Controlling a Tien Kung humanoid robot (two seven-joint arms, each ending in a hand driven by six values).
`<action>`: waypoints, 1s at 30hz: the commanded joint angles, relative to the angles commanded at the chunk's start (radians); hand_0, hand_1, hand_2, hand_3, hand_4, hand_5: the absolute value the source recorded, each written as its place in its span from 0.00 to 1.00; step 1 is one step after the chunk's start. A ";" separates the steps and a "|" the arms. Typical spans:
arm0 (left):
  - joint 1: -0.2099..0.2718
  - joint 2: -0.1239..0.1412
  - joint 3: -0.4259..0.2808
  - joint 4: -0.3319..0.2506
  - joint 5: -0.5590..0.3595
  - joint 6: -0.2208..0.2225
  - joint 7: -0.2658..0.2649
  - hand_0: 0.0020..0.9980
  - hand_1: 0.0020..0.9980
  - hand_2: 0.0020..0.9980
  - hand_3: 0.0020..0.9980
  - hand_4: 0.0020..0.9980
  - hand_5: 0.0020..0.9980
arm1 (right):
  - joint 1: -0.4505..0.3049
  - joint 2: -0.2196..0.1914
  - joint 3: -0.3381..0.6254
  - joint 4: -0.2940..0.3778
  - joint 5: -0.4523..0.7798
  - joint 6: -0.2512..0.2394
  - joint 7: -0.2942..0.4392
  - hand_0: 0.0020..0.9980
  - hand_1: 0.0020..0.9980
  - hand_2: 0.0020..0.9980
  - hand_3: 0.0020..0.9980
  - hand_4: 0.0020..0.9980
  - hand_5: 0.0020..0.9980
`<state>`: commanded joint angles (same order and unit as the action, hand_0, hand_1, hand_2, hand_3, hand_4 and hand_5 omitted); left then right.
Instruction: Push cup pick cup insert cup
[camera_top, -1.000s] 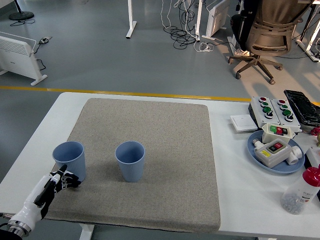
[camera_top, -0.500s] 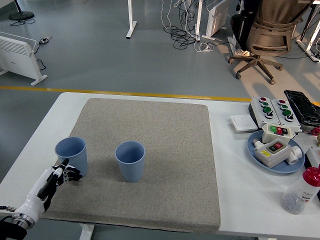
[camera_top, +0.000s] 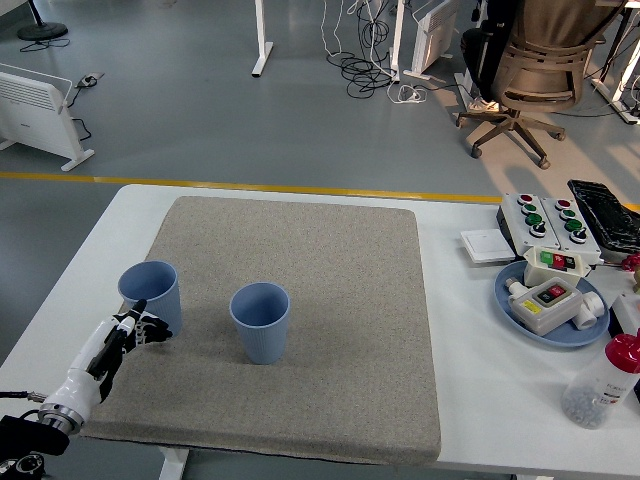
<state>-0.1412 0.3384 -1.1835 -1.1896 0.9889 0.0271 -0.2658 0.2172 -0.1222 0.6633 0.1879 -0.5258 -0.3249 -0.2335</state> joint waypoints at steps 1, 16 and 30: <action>-0.012 -0.005 0.002 0.015 -0.006 -0.001 -0.001 0.63 0.58 0.47 0.42 0.60 1.00 | -0.001 0.001 0.001 0.000 -0.002 0.000 -0.001 0.67 0.60 0.62 0.57 0.10 0.45; -0.167 -0.018 0.071 0.153 -0.071 0.008 -0.024 0.63 0.58 0.47 0.42 0.59 1.00 | 0.007 0.004 -0.003 0.001 -0.005 0.001 -0.002 0.67 0.60 0.62 0.57 0.10 0.45; -0.293 -0.027 0.157 0.287 -0.144 0.021 -0.047 0.63 0.58 0.47 0.42 0.59 1.00 | 0.011 0.007 0.004 0.002 -0.021 0.003 -0.006 0.67 0.60 0.62 0.57 0.10 0.45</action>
<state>-0.4341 0.3114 -1.0269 -0.9031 0.8448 0.0482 -0.3131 0.2285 -0.1155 0.6669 0.1896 -0.5472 -0.3224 -0.2395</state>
